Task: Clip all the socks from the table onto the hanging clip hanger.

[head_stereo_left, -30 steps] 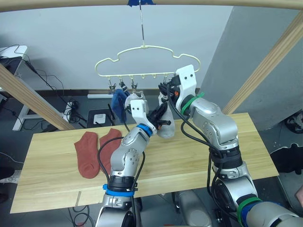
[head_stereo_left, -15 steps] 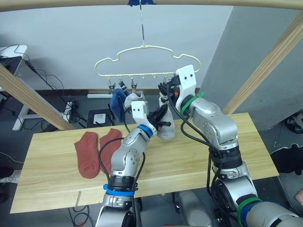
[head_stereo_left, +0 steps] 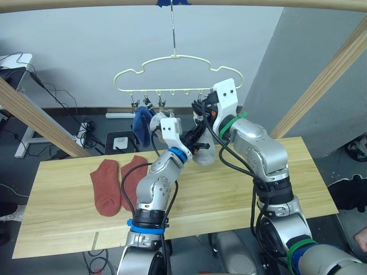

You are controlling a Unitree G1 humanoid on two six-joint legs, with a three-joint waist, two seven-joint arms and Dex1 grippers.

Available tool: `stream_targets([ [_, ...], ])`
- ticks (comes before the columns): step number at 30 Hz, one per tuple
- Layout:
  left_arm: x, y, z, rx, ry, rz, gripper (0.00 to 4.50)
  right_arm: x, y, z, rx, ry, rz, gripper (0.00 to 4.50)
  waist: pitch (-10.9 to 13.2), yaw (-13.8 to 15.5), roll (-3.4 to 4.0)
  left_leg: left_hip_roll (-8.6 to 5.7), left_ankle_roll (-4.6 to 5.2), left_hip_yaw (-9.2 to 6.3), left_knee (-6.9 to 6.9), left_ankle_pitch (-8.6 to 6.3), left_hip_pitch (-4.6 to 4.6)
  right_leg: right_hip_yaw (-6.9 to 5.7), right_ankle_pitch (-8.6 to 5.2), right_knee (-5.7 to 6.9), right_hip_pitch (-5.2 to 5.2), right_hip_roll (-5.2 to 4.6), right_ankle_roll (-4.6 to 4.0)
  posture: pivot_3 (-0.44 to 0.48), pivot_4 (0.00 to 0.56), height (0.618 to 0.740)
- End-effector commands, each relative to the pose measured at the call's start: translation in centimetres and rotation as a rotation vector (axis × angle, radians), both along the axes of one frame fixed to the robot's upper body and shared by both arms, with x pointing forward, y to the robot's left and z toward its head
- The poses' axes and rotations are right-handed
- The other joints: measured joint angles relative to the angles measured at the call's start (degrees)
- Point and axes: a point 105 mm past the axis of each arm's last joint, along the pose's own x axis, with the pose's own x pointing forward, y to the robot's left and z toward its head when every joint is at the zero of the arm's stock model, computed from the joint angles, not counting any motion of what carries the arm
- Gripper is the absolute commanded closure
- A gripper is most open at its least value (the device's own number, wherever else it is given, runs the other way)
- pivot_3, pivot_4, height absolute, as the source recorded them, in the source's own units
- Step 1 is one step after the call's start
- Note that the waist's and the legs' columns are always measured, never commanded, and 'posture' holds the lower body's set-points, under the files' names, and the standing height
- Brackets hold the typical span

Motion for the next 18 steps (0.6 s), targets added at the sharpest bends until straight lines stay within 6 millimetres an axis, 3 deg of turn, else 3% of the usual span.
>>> stream_targets([
  [1, -0.1, -0.2, 2.9, -0.027, -0.108, -0.011, 4.5, -0.6, 0.3, 1.0, 0.012, -0.036, 0.024, 4.35, 0.0, 0.0, 0.0, 0.0, 0.0, 0.0, 0.0, 0.0, 0.0, 0.0, 0.0, 0.0, 0.0, 0.0, 0.0, -0.224, 0.261, 0.74],
  [5, -0.1, -0.4, 3.3, -0.019, -0.133, -0.018, 4.5, -0.4, 0.1, 0.7, -0.002, -0.022, 0.014, 4.35, 0.0, 0.03, 0.0, 0.0, 0.0, 0.0, 0.0, 0.0, 0.0, 0.01, 0.0, -0.01, 0.0, 0.0, 0.0, -0.224, 0.261, 0.74],
  [14, 0.0, -0.4, 3.2, 0.004, -0.147, -0.014, 4.5, -0.7, 0.1, 1.3, 0.031, -0.012, 0.025, 1.22, 0.0, 0.06, 0.0, 0.0, 0.0, 0.01, 0.0, 0.0, 0.0, 0.0, 0.01, 0.0, 0.0, 0.0, -0.02, -0.222, 0.257, 0.74],
  [18, 0.2, -0.2, 2.8, 0.031, -0.145, -0.001, 4.5, -1.3, -0.1, 1.9, 0.042, -0.023, 0.043, 1.22, 0.0, 0.07, 0.0, 0.0, 0.0, 0.0, 0.0, 0.0, 0.0, 0.0, 0.03, 0.0, 0.0, 0.0, -0.04, -0.22, 0.25, 0.74],
])
